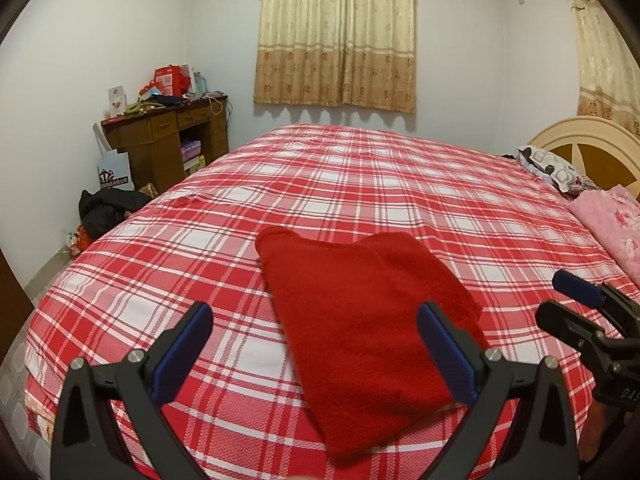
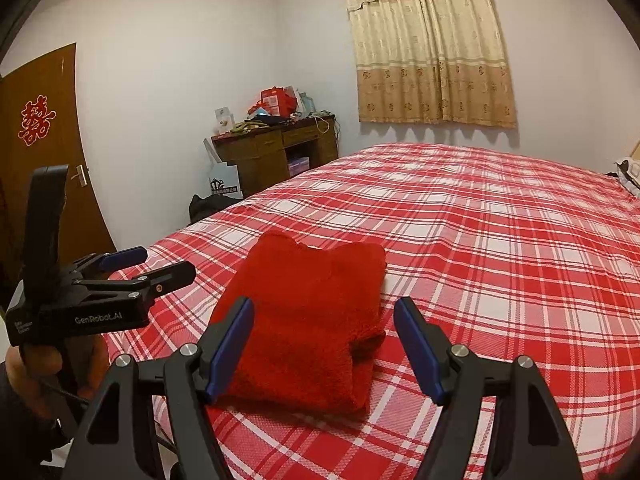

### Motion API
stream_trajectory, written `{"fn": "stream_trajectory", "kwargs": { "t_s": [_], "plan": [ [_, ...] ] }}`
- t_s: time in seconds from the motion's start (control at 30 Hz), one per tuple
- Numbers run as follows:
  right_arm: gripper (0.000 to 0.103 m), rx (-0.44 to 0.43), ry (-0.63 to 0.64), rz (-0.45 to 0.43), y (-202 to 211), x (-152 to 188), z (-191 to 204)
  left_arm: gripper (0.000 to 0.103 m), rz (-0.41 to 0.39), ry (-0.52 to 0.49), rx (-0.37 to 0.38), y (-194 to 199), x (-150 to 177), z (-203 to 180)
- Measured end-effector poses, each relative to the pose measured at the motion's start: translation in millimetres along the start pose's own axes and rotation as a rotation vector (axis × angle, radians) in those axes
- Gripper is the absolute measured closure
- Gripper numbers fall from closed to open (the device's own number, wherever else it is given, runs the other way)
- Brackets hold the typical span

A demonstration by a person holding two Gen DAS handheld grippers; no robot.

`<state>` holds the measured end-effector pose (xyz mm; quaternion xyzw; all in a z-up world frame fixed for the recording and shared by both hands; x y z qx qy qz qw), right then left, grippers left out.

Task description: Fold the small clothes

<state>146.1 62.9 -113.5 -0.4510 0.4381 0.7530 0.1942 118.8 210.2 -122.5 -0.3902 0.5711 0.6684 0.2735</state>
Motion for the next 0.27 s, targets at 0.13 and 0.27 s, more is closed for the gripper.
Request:
{"fn": "stream_trajectory", "kwargs": {
  "t_s": [0.13, 0.27],
  "plan": [
    [0.03, -0.001, 0.002, 0.001, 0.2, 0.7, 1.7, 0.0, -0.012, -0.005, 0.0, -0.1, -1.3, 0.0],
    [0.03, -0.001, -0.001, 0.005, 0.3, 2.4, 0.5, 0.0, -0.018, -0.019, -0.005, -0.9, -1.2, -1.7]
  ]
}}
Point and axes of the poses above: each gripper's, at about its wrist camera, not at the fingertips, and y roughly against the way its jaws point, z to its left, x to its underside, the point moved 9 cm from there along -y, roughly the way its jaws point, and after that the axes turned 6 degrees about -y, right-handed, at the moved point
